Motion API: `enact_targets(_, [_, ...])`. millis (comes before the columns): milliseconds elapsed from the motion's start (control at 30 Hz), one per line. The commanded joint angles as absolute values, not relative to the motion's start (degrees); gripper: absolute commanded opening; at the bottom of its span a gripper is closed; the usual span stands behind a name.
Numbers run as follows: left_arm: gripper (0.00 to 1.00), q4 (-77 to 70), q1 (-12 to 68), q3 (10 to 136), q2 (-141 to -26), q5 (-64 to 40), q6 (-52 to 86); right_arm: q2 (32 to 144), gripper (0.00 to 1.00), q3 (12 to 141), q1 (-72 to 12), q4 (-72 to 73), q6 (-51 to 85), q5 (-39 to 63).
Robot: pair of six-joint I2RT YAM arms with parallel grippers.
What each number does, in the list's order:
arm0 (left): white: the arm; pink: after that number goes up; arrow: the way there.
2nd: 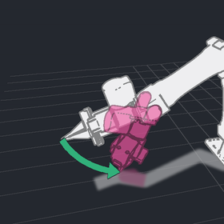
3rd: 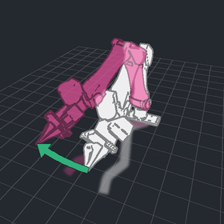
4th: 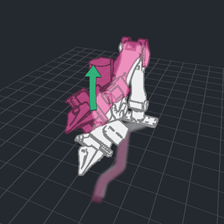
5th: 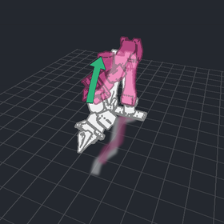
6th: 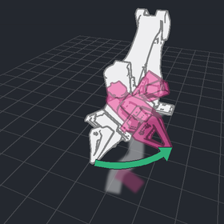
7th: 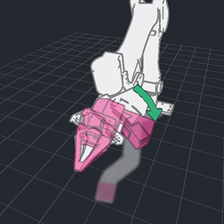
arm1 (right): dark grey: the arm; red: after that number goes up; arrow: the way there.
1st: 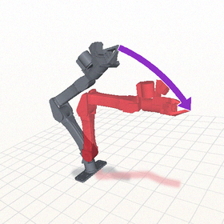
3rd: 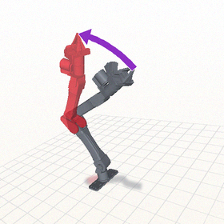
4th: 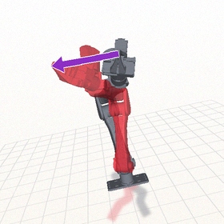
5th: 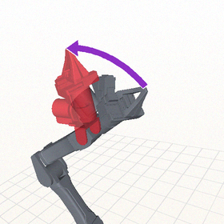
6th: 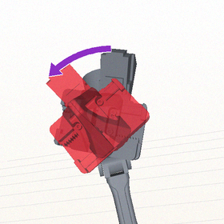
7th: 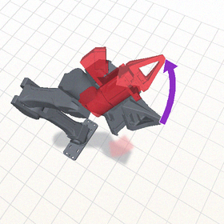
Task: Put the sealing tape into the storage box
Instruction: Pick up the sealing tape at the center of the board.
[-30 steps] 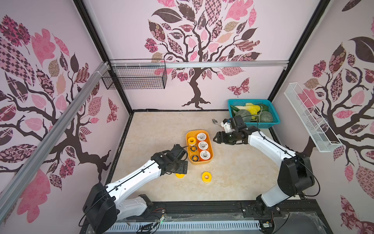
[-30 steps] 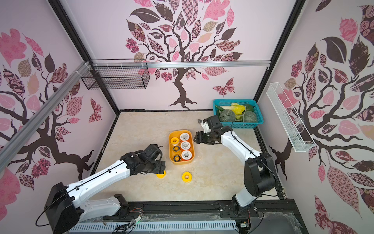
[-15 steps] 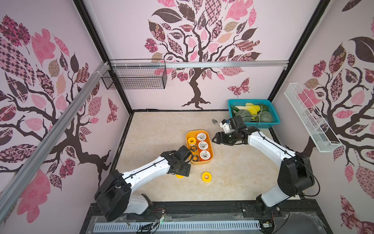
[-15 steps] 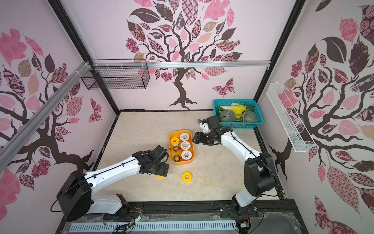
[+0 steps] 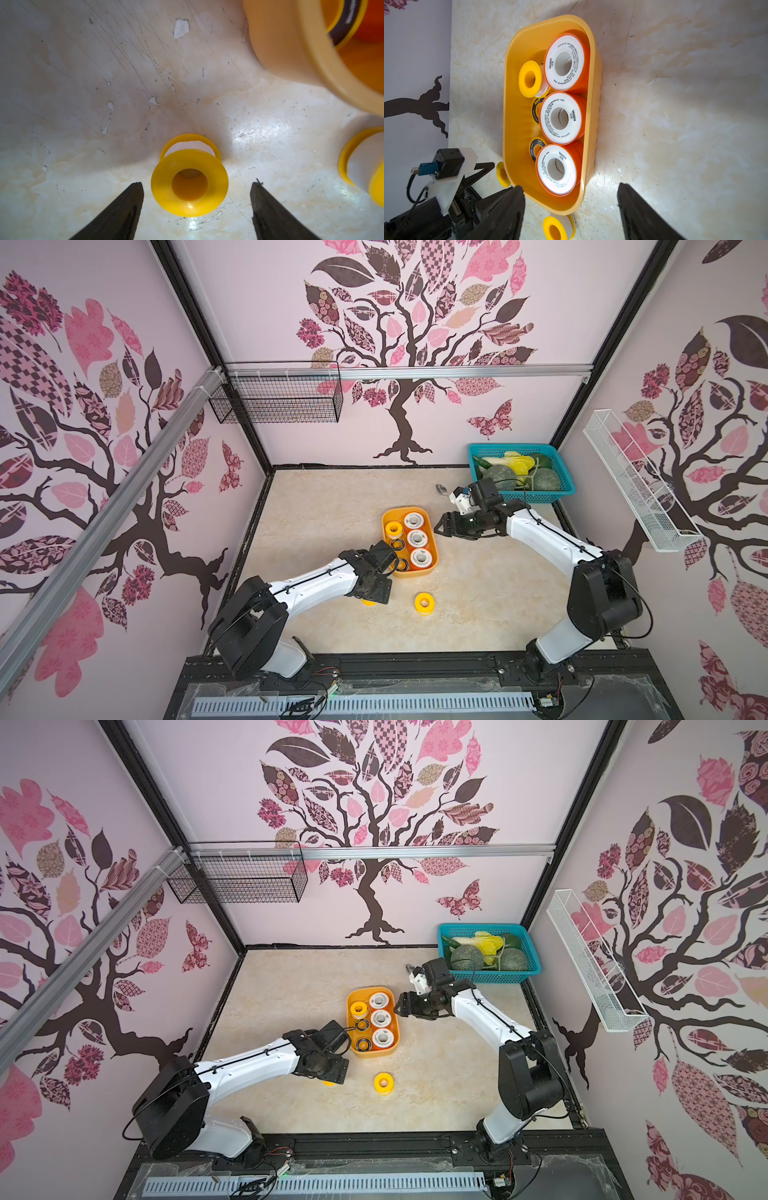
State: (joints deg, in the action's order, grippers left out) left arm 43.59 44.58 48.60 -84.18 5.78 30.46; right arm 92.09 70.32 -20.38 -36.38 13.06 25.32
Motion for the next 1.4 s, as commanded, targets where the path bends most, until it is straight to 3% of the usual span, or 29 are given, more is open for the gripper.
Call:
enact_targets(0, [0.86,42.6,44.8,47.8,-84.9,6.9,31.5,92.6,0.75,70.8,-20.1,-36.4,13.5,25.9])
enact_targets(500, [0.75,41.0,44.7,47.7,-87.3,8.1,31.9,92.9,0.75,71.8,-20.1,-36.8,13.5,26.4])
enact_targets(767, [0.61,41.1,44.8,47.9,-88.1,9.1,32.3,93.0,0.75,72.0,-20.1,-37.1,13.4,26.5])
enact_targets(1367, [0.56,45.8,44.7,51.2,-82.5,12.2,32.1,93.2,0.75,71.3,-20.1,-37.1,13.3,26.7])
